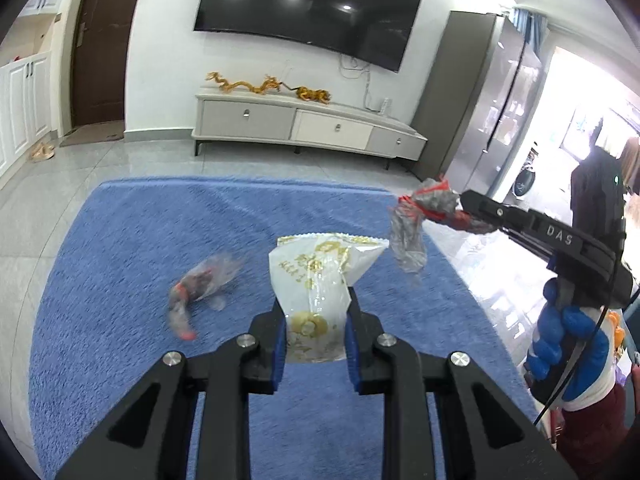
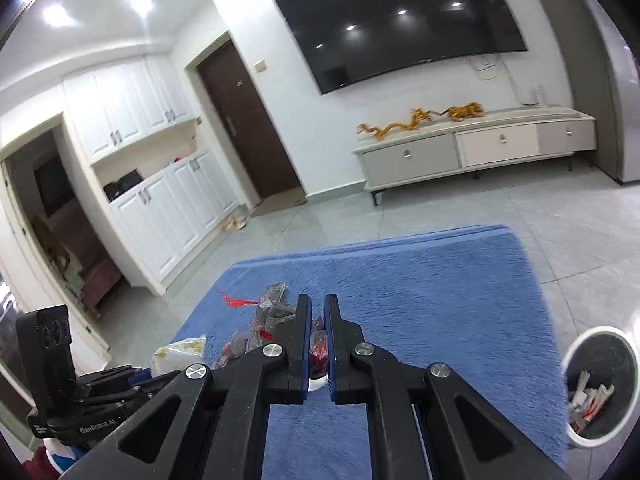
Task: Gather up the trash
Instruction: 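Grasp white-gold snack bag with left tool while right tool grasps clear red-tied wrapper, then carry the snack bag and clear wrapper over the trash bin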
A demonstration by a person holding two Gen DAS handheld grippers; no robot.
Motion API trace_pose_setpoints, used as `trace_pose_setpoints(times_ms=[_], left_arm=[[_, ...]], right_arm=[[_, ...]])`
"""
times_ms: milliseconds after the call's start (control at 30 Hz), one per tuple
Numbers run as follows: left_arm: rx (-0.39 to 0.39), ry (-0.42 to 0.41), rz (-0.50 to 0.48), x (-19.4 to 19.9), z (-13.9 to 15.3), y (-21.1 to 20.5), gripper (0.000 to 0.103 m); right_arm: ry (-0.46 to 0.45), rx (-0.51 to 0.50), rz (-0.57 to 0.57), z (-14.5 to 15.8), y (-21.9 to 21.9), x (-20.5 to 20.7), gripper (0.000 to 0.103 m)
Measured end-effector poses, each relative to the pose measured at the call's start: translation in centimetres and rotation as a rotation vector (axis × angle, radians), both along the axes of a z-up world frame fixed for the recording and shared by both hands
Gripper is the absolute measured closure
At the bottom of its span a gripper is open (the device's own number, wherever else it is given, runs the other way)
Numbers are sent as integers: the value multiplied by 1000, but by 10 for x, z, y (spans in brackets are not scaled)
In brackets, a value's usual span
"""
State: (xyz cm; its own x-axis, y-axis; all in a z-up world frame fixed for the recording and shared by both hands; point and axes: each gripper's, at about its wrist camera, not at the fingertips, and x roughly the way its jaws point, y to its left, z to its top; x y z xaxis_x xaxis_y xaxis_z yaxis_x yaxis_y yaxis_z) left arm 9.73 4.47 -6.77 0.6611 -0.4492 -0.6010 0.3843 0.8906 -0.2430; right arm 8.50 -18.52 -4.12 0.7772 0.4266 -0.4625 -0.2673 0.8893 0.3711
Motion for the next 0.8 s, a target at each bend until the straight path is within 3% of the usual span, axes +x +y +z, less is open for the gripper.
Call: trace_pose_setpoints(times_ms=[200, 433, 800], left_arm=[[7, -11, -96, 17, 22, -65, 80], [4, 14, -232, 43, 25, -156, 80], [58, 144, -442, 90, -17, -330, 80]], right_arm=[[-15, 34, -145, 6, -60, -17, 96], [6, 10, -380, -3, -133, -30, 96], [177, -73, -747, -65, -244, -10, 96]])
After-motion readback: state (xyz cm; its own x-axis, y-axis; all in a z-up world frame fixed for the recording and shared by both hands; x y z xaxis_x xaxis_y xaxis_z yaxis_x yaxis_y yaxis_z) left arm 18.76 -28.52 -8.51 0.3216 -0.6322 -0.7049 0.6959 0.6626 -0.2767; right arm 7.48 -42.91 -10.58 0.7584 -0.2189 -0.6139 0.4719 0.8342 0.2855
